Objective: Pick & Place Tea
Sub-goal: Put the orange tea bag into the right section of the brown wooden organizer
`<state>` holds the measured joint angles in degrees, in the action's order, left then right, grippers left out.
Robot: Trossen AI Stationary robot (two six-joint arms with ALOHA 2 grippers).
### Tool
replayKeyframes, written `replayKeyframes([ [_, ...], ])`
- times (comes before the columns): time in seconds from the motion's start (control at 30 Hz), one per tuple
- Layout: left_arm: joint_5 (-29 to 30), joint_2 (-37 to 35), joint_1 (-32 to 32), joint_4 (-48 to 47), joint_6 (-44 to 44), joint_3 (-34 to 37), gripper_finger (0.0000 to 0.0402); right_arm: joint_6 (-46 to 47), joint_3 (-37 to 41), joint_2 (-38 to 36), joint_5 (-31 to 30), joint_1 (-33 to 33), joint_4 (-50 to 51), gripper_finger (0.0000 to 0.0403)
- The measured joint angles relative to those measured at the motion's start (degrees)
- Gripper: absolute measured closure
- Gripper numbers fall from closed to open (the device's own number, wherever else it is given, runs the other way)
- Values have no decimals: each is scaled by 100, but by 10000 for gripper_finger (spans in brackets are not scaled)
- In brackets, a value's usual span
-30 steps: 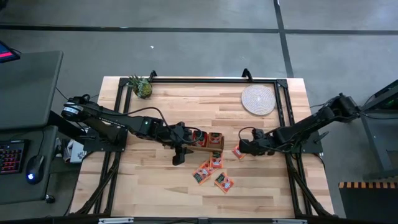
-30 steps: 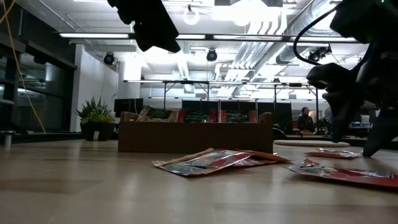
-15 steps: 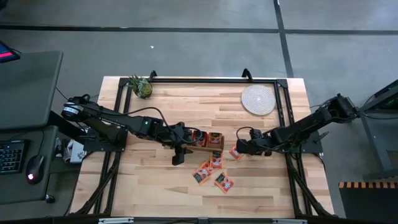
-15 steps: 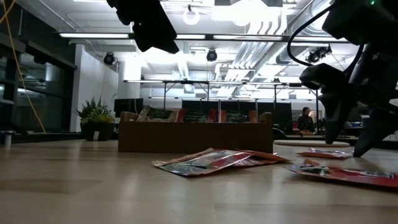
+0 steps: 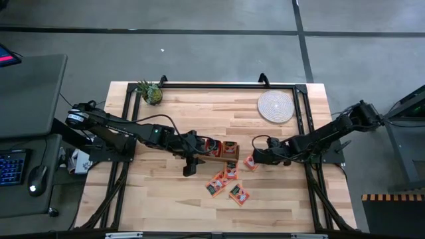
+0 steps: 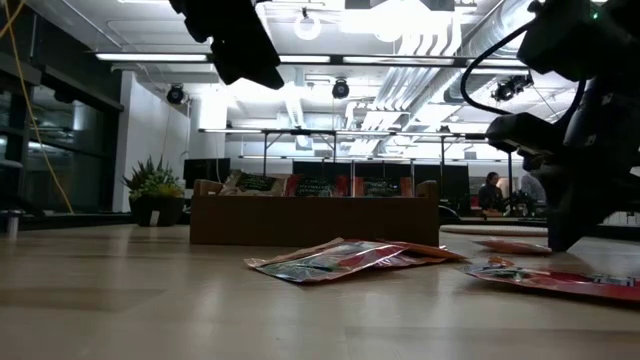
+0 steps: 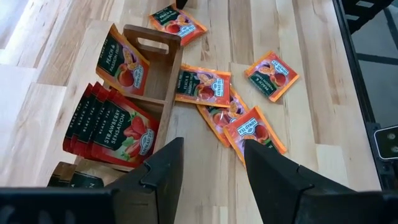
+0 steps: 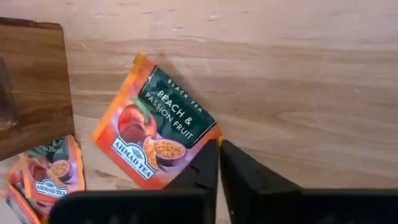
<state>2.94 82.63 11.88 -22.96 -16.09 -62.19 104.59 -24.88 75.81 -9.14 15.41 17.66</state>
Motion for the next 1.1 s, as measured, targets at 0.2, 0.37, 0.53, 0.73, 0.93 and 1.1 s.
replayKeyframes([
  [0.2, 3, 0, 0, 2, 38, 0, 234, -349, 7, 3, -183, -2, -112, 401],
  [0.37, 4, 0, 0, 0, 38, 0, 234, -592, 4, -145, -595, -10, -128, 402],
  [0.53, 7, 0, 0, -17, 38, 0, 234, -735, -2, -503, -931, -8, -144, 402],
  [0.73, 7, 0, 0, -65, 12, 0, 234, -1089, -2, -1033, -1276, -8, -125, 402],
  [0.93, 7, 0, 0, -72, -21, 0, 234, -1563, -7, -1602, -1616, -8, -119, 403],
  [1.1, 5, 0, -35, -70, -22, 0, 234, -2260, -345, -1940, -1852, -83, 289, 403],
])
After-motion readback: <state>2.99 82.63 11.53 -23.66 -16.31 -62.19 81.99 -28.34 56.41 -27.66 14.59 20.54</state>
